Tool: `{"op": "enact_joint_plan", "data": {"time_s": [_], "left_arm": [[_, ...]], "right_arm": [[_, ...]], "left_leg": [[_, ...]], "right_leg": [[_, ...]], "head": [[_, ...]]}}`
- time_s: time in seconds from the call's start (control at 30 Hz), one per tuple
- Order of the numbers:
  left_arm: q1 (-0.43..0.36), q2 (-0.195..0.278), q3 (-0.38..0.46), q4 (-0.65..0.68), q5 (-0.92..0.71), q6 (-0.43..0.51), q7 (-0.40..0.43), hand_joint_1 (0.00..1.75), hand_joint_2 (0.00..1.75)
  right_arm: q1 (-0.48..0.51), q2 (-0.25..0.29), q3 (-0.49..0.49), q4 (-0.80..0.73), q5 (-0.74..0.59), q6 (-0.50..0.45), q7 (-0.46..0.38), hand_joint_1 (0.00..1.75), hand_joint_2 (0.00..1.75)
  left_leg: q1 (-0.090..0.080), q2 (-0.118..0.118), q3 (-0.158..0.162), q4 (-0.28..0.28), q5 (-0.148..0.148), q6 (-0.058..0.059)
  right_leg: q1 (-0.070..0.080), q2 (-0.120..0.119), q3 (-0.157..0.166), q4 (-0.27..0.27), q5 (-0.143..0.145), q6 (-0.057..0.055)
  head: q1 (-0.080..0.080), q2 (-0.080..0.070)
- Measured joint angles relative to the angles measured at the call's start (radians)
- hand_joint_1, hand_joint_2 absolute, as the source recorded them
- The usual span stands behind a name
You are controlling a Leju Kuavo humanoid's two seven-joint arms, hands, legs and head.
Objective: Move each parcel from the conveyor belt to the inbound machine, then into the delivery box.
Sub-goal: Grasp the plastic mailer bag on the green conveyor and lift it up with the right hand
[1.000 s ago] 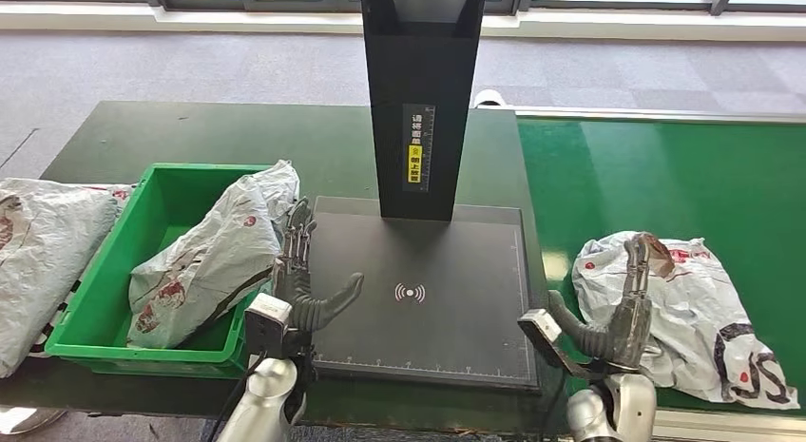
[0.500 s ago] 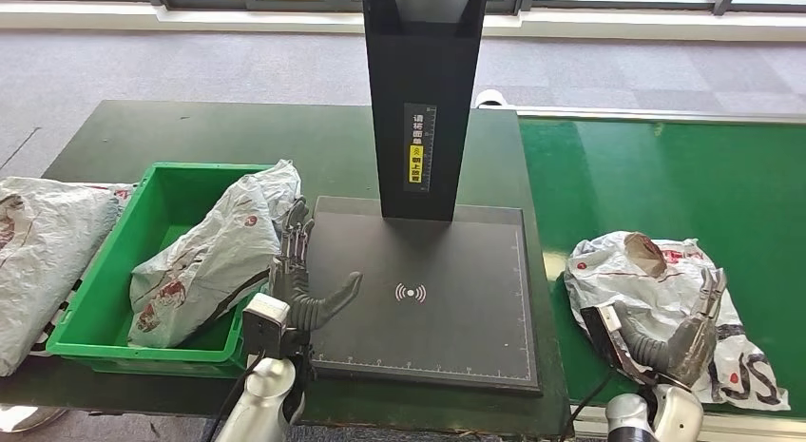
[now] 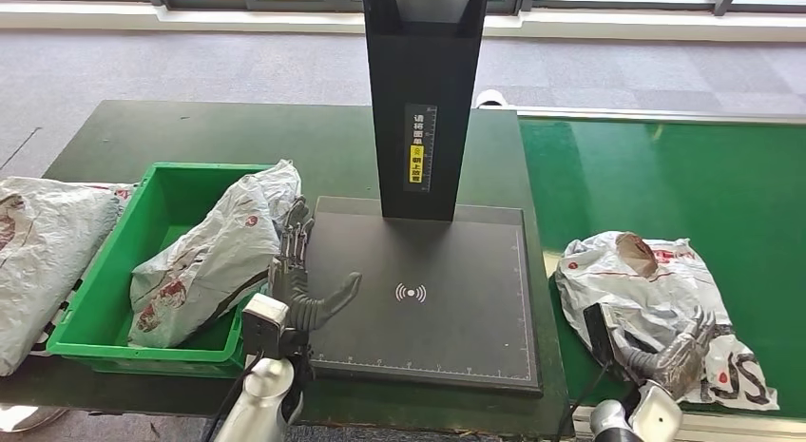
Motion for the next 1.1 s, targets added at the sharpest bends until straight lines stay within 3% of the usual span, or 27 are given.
{"op": "enact_joint_plan", "data": {"time_s": [0.33,0.37,0.47,0.5,1.1], "left_arm": [[0.010,0.000,0.012,-0.021,0.000,-0.012,0.000,0.00,1.75],[0.010,0.000,0.013,-0.021,0.000,-0.014,0.000,0.00,1.75],[0.011,0.000,0.015,-0.022,-0.001,-0.015,0.000,0.00,1.75],[0.011,0.000,0.015,-0.023,-0.001,-0.015,0.000,0.00,1.75],[0.015,0.000,0.026,-0.025,-0.020,-0.031,0.000,0.00,1.75]], "right_arm": [[-0.006,-0.043,0.059,0.137,0.001,0.056,0.079,0.03,1.75],[-0.006,-0.045,0.062,0.141,0.001,0.061,0.083,0.15,1.75],[-0.006,-0.048,0.068,0.149,0.001,0.072,0.088,1.43,1.75],[-0.006,-0.049,0.068,0.152,0.001,0.073,0.089,1.75,1.75],[-0.003,-0.058,0.106,0.160,-0.010,0.088,0.103,1.75,1.75]], "left_leg": [[0.000,0.000,0.000,0.000,0.000,0.000],[0.000,0.000,0.000,0.000,0.000,0.000],[0.000,0.000,0.000,0.000,0.000,0.000],[0.000,0.000,0.000,0.000,0.000,0.000],[0.000,0.000,0.000,0.000,0.000,0.000]], "right_leg": [[0.000,0.000,0.000,0.000,0.000,0.000],[0.000,0.000,0.000,0.000,0.000,0.000],[0.000,0.000,0.000,0.000,0.000,0.000],[0.000,0.000,0.000,0.000,0.000,0.000],[0.000,0.000,0.000,0.000,0.000,0.000]], "head": [[0.000,0.000],[0.000,0.000],[0.000,0.000],[0.000,0.000],[0.000,0.000]]}}
